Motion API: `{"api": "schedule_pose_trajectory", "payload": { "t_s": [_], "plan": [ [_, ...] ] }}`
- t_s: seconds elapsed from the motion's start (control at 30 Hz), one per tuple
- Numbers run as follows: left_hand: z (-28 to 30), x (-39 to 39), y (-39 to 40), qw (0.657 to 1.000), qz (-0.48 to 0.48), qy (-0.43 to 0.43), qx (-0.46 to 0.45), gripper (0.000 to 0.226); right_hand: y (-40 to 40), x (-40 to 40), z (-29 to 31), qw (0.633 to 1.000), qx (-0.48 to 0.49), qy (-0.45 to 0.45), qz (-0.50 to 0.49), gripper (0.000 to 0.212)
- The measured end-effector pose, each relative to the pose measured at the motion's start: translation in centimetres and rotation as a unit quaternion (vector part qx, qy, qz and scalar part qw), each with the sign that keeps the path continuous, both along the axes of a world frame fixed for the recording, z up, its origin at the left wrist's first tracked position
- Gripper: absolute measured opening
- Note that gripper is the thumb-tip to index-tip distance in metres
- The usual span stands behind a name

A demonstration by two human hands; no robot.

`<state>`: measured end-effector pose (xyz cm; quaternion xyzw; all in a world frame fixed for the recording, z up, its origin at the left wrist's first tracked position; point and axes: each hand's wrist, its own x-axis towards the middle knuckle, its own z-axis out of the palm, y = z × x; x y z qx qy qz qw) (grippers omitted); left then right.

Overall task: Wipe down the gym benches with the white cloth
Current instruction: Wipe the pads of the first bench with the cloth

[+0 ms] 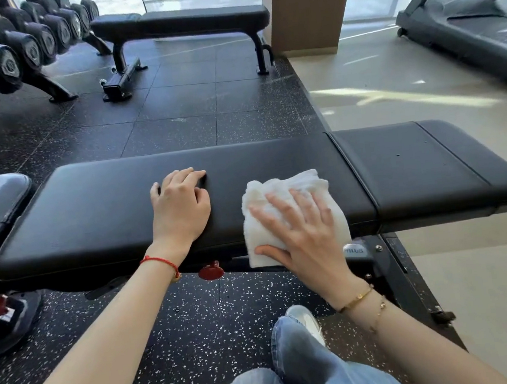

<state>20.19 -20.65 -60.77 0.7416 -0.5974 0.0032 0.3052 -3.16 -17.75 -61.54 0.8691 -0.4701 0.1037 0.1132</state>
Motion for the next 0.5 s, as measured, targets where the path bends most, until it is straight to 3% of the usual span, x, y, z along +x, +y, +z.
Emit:
{"api": "schedule_pose_trajectory", "payload": {
  "t_s": [0.1,0.27,0.4,0.5],
  "plan": [
    [0.1,0.0,0.1,1.0,0.001,-0.004,0.002,0.04,-0.5,-2.0,0.0,1.0,0.0,-0.004,0.025,0.061],
    [0.0,0.0,0.1,1.0,0.0,-0.013,0.016,0.041,-3.5,-5.5,1.7,0.996,0.058,-0.04,-0.049,0.057],
    [0.0,0.1,0.0,1.0,0.0,-0.006,0.022,0.042,-9.4,-1.2,2.8,0.981,0.163,-0.064,-0.083,0.052],
    [0.1,0.2,-0.1,1.0,-0.002,0.002,0.019,0.041,-10.4,1.9,3.0,0.977,0.197,-0.055,-0.053,0.053]
  ]
}}
